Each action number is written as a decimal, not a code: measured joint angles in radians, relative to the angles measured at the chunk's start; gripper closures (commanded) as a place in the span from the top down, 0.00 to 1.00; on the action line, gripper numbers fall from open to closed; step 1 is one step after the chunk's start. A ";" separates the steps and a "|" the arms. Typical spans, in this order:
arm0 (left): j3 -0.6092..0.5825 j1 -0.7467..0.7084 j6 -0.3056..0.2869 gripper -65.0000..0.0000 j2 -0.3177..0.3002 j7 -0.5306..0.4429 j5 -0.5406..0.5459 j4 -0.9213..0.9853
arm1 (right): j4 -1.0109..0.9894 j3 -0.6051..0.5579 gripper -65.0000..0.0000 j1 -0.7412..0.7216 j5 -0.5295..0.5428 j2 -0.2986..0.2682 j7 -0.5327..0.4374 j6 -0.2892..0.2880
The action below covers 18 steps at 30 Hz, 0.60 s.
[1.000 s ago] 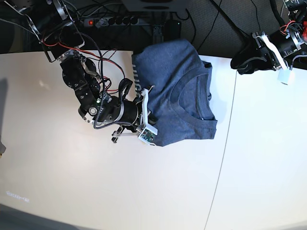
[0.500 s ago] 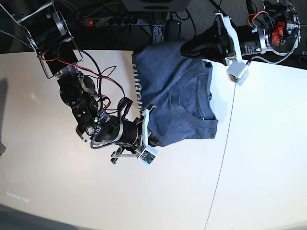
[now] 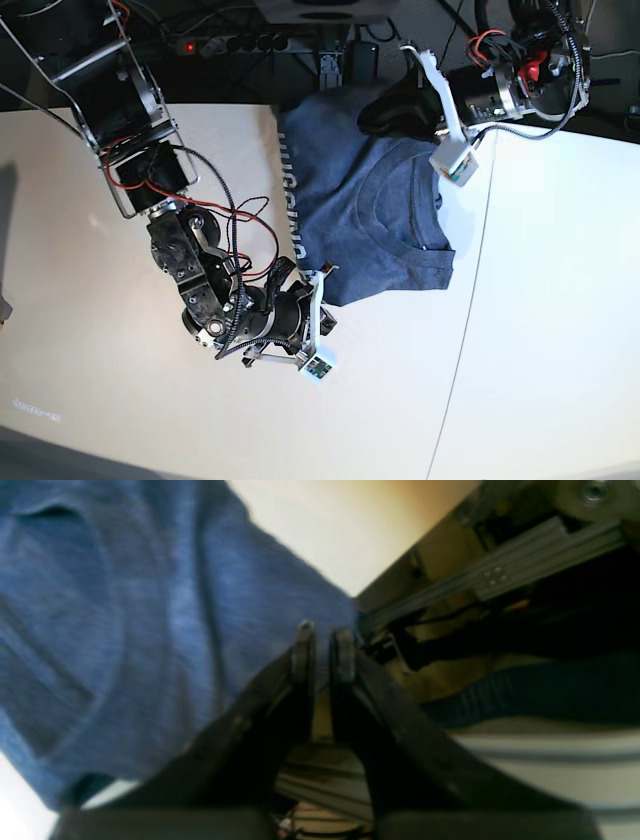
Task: Fold the T-shirt properly
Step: 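Lift the left gripper away and reposition it beside the shirt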
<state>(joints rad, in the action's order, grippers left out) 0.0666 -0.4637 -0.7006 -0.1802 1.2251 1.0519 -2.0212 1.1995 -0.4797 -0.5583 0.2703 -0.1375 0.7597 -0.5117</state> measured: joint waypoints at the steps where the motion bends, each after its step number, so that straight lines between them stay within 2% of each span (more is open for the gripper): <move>1: 0.000 0.013 0.000 0.08 0.000 0.000 0.002 0.031 | 0.000 0.000 0.00 -0.001 0.002 0.000 -0.003 0.000; 8: 0.000 0.082 0.000 0.08 0.000 -0.005 -0.005 0.118 | 0.000 0.000 0.00 0.006 0.033 0.004 0.072 0.000; 12: -0.001 0.078 0.000 0.08 -0.004 -0.040 -0.116 0.124 | 0.000 0.000 0.00 0.011 0.122 -0.007 0.150 0.000; 15: -0.002 0.079 0.000 0.08 -0.054 -0.118 -0.177 0.127 | 0.011 0.000 0.00 0.034 0.196 -0.029 0.148 0.000; 18: -0.001 0.079 0.000 0.08 -0.108 -0.149 -0.215 0.127 | 0.068 0.000 0.00 0.075 0.225 -0.068 0.145 0.000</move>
<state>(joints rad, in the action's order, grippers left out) 0.0654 -0.3843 -0.7006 -0.2882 1.0760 0.8368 -1.8946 1.2675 -0.4797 -0.4831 0.4950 -0.2054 0.9051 -0.5121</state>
